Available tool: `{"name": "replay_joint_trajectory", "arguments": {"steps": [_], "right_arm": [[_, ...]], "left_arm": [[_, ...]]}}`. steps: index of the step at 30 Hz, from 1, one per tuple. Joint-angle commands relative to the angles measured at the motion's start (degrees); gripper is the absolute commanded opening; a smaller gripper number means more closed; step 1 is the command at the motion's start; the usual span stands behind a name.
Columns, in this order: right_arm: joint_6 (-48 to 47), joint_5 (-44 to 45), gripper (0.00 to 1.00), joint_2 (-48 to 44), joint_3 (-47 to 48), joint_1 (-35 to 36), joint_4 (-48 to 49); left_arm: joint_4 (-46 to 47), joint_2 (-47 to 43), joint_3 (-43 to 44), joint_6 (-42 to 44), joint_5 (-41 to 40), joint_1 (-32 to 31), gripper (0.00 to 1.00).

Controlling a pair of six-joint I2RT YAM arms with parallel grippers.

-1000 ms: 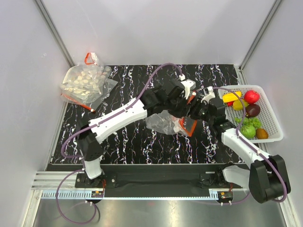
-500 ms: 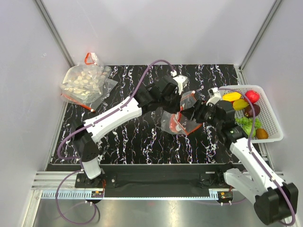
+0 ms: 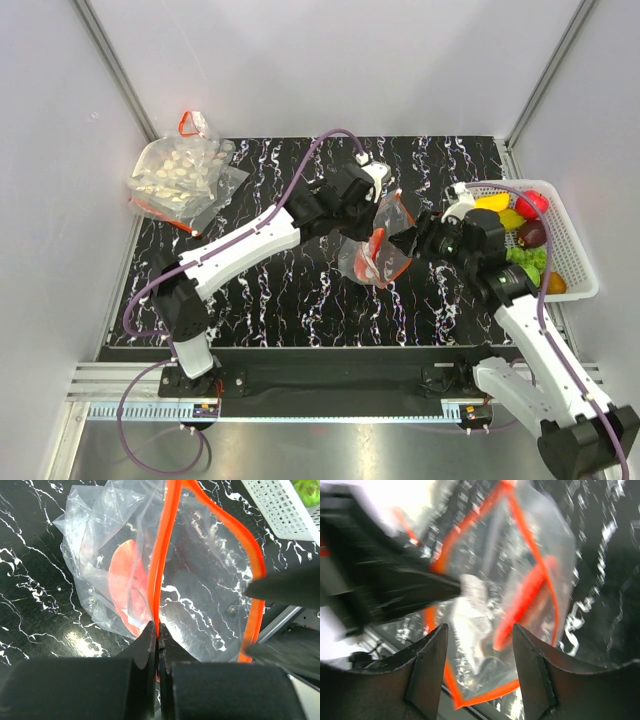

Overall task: Place the food in the zip-top bag and seal the zipper
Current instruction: Adjust the zipper food storage bag at the center of the board.

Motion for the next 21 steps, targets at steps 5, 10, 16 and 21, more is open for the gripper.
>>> {"name": "replay_joint_trajectory", "arguments": {"steps": [5, 10, 16, 21], "right_arm": [[-2.51, 8.07, 0.57, 2.83, 0.80, 0.26, -5.07], [-3.40, 13.08, 0.53, 1.87, 1.24, 0.26, -7.88], [-2.70, 14.67, 0.50, 0.45, 0.09, 0.35, -6.21], [-3.22, 14.24, 0.52, 2.83, -0.43, 0.26, -5.61]], "left_arm": [[0.75, -2.75, -0.35, 1.28, -2.91, 0.83, 0.00], [0.83, -3.54, -0.87, 1.55, -2.65, 1.88, 0.00], [0.83, -2.75, -0.87, 1.72, -2.65, 2.23, 0.00], [1.44, -3.19, -1.31, 1.55, -1.77, 2.32, 0.00]]}}
